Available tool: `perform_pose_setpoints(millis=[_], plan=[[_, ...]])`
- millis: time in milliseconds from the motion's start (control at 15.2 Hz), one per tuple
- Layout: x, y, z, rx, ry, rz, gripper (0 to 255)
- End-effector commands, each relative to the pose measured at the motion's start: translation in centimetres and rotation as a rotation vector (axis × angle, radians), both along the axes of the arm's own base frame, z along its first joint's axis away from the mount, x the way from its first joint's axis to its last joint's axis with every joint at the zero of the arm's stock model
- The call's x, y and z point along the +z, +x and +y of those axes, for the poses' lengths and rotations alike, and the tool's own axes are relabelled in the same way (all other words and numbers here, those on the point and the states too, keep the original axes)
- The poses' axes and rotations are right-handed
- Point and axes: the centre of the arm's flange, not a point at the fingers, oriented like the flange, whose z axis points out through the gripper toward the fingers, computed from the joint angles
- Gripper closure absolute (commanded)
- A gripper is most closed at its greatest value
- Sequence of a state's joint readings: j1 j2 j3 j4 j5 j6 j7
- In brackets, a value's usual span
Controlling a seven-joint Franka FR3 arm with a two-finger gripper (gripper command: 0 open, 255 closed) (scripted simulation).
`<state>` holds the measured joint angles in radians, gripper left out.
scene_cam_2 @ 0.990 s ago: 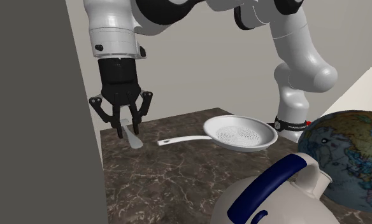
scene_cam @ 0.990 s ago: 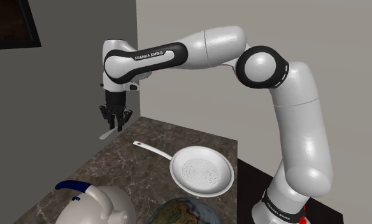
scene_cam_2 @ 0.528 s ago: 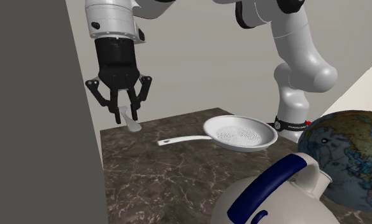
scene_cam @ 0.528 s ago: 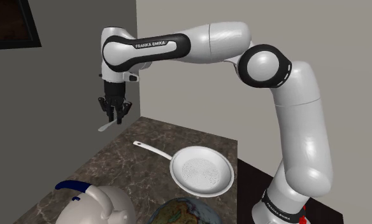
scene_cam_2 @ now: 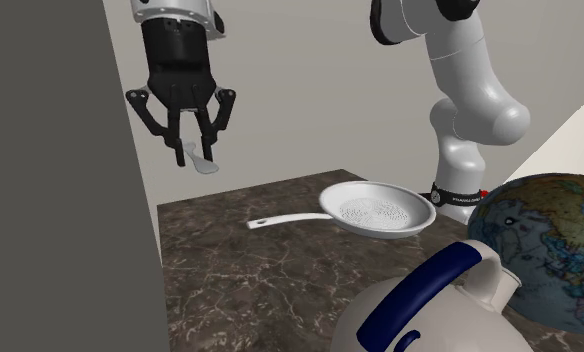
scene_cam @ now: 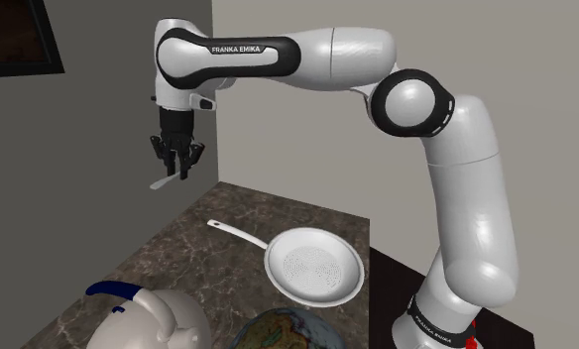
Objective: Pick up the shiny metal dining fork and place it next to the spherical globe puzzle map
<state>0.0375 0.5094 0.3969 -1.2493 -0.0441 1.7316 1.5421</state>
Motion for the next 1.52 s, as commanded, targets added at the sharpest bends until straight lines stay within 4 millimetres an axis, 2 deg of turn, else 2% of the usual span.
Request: perform_pose_setpoints(millis=[0, 924, 1452], plan=[[1.1, -0.1, 0.1, 0.000, 0.000, 0.000, 255], [8.5, -0.1, 0.1, 0.000, 0.000, 0.000, 255], [8.5, -10.6, 1.3, 0.000, 0.000, 0.000, 255]])
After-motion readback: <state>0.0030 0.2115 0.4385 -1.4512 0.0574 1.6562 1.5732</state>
